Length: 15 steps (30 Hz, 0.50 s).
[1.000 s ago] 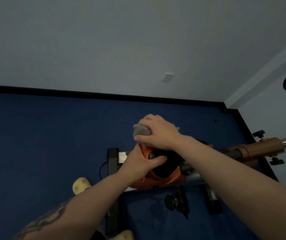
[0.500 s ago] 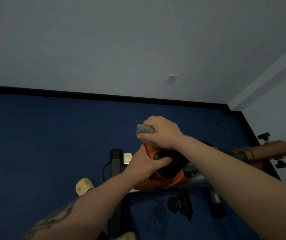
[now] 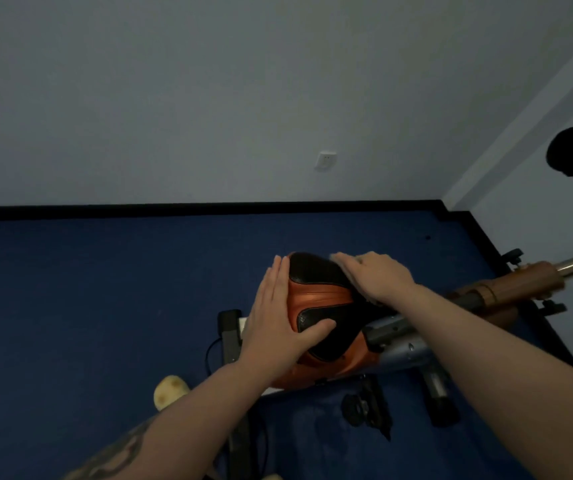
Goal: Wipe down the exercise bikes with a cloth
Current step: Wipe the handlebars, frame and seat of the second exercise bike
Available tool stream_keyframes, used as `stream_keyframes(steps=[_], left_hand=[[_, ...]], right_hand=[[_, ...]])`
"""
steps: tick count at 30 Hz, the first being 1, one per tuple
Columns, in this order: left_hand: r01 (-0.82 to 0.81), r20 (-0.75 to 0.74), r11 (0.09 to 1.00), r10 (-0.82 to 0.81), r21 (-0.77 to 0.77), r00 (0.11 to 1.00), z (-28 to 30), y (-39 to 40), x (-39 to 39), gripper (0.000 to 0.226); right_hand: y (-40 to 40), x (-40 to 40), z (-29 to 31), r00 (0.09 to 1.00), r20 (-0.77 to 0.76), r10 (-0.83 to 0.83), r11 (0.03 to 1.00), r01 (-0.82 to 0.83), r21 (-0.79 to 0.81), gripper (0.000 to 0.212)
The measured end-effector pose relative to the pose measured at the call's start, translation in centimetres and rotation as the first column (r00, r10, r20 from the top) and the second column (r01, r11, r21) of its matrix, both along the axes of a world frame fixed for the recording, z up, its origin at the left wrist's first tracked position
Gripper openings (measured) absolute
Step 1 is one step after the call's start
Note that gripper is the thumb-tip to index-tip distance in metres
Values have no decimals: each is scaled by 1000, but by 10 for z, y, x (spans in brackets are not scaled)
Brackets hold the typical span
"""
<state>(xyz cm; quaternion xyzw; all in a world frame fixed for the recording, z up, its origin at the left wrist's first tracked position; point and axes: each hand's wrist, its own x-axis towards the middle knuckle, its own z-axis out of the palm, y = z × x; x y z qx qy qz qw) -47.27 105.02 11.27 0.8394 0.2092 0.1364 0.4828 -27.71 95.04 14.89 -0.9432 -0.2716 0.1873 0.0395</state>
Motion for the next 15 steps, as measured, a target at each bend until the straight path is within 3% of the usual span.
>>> stream_keyframes(steps=[1,3,8,10,12,15], left_hand=[[7,8,1000,-7,27,1000,1,0,0,106],[17,34,998,-19,57,999,2,-3,1,99],[32,34,992,-37,122,999,4,-1,-1,90],[52,-6,979,-52,195,999,7,6,-2,92],[77,-46,960,-67,267,997,12,14,1,95],[156,-120,918,-120,364,986,20,23,10,101]], right_hand=[[5,2,1,1000,-17,-11,997,10,-72,57],[30,-10,2,1000,8,-17,999,18,-44,40],[41,-45,2,998,26,61,952,-66,299,52],[8,-30,3,995,35,89,966,-95,241,57],[-16,-9,4,997,-5,74,995,-74,69,58],[1,2,5,997,-65,30,992,-38,-116,54]])
